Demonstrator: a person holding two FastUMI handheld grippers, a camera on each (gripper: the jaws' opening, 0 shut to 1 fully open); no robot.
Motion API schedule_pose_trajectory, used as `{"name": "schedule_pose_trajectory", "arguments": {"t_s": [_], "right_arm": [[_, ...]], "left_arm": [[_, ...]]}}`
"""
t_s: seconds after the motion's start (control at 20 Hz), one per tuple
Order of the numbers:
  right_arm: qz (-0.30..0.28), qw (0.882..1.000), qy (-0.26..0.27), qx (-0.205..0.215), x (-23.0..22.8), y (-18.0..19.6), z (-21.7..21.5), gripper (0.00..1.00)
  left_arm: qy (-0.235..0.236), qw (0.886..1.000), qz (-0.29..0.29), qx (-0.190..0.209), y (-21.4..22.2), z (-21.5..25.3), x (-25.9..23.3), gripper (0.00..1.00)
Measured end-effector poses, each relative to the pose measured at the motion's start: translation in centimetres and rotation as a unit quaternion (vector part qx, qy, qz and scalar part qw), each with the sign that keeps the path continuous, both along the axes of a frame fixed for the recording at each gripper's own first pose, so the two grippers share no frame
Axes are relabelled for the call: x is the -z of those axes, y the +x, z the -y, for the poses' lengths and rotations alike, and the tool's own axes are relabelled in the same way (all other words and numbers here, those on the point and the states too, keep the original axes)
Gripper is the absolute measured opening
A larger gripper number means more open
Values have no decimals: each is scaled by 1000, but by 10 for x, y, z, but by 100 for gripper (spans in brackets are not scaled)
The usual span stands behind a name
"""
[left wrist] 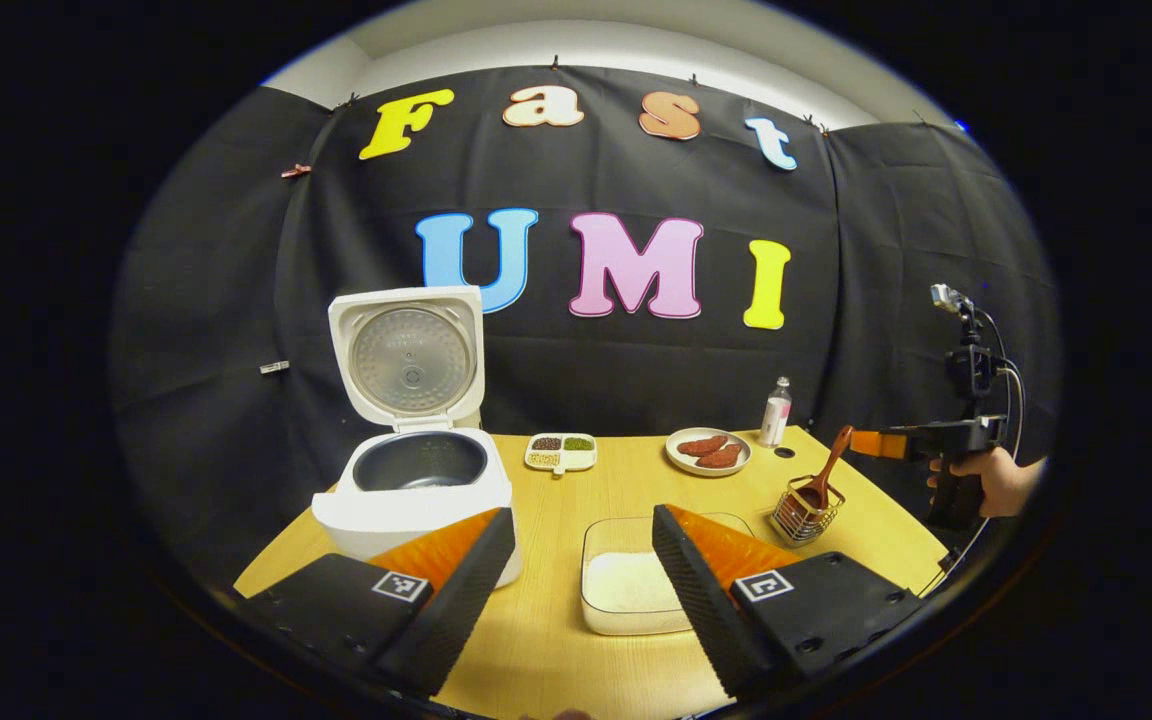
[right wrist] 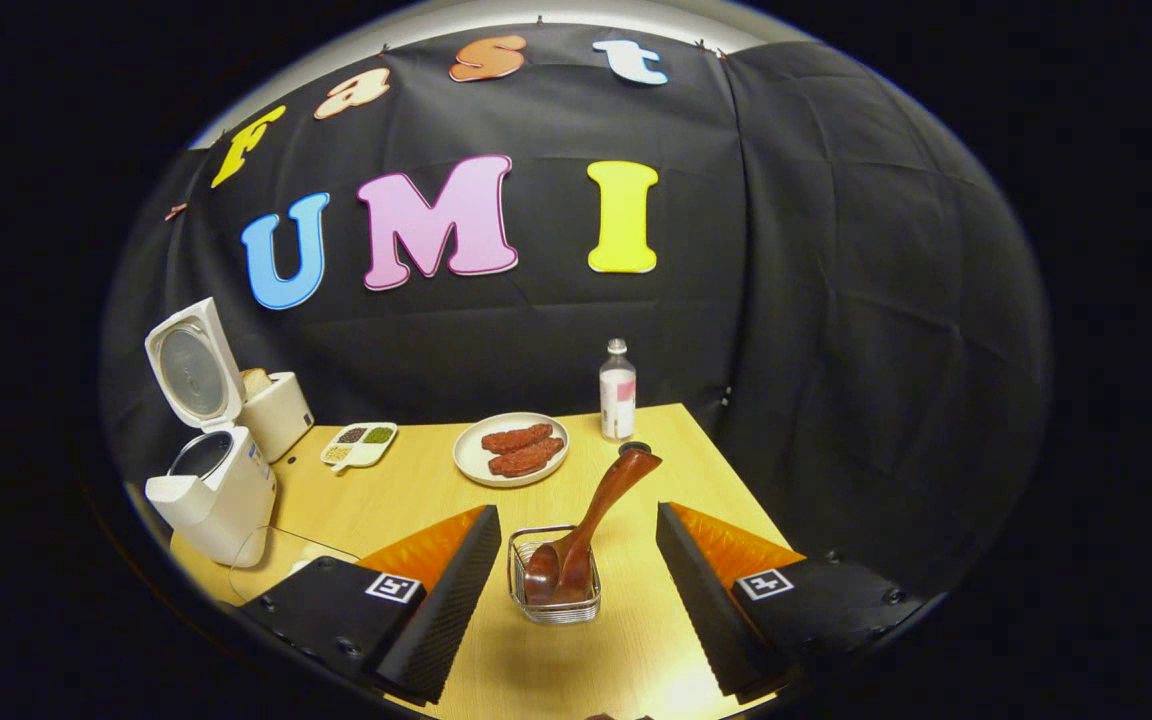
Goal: Close the left gripper, press the button to open the rice cooker; take a wooden spoon from the chopstick holder with the right hand, scoop a spoonful of rice and pour it into the rice cooker, then put the wooden spoon back into the chopstick holder.
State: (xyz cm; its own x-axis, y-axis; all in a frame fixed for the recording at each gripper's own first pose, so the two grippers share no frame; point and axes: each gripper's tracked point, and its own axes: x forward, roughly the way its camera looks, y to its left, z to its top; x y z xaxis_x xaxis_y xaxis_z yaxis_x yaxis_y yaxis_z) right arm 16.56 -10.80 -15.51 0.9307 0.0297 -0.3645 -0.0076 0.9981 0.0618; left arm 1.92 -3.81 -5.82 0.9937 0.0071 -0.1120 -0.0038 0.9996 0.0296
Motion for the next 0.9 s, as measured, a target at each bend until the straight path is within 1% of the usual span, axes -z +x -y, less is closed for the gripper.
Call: {"name": "schedule_pose_trajectory", "arguments": {"t_s": [0.15, 0.35, 0.5, 0.55, 0.6, 0.65, 0.7, 0.75, 0.85, 0.9], "right_arm": [[-30, 1000, 6, 3, 26, 24, 0, 98], [-75, 996, 42, 23, 59, 54, 3, 97], [-120, 990, 70, 13, 91, 74, -2, 97], [-136, 988, 77, 12, 99, 76, -2, 89], [-142, 986, 89, 14, 103, 82, -3, 95], [-141, 984, 104, 16, 104, 91, -5, 93], [-144, 982, 120, 24, 107, 99, -6, 87], [-154, 978, 139, 26, 110, 101, -9, 84], [-166, 971, 170, 42, 111, 106, -11, 73], [-166, 969, 175, 52, 109, 109, -8, 71]], "left_arm": [[-9, 1000, -16, -17, 2, -6, 10, 96], [-29, 998, -43, -42, 2, -15, 26, 95], [-47, 996, -60, -53, 0, -20, 41, 95], [-54, 995, -67, -57, -1, -22, 47, 95], [-60, 994, -73, -60, -1, -23, 49, 95], [-65, 993, -77, -63, -1, -25, 51, 96], [-69, 992, -80, -64, -1, -25, 53, 96], [-71, 992, -83, -65, -1, -25, 55, 95], [-74, 992, -88, -61, -1, -24, 57, 95], [-72, 991, -90, -61, 0, -24, 58, 96]]}}
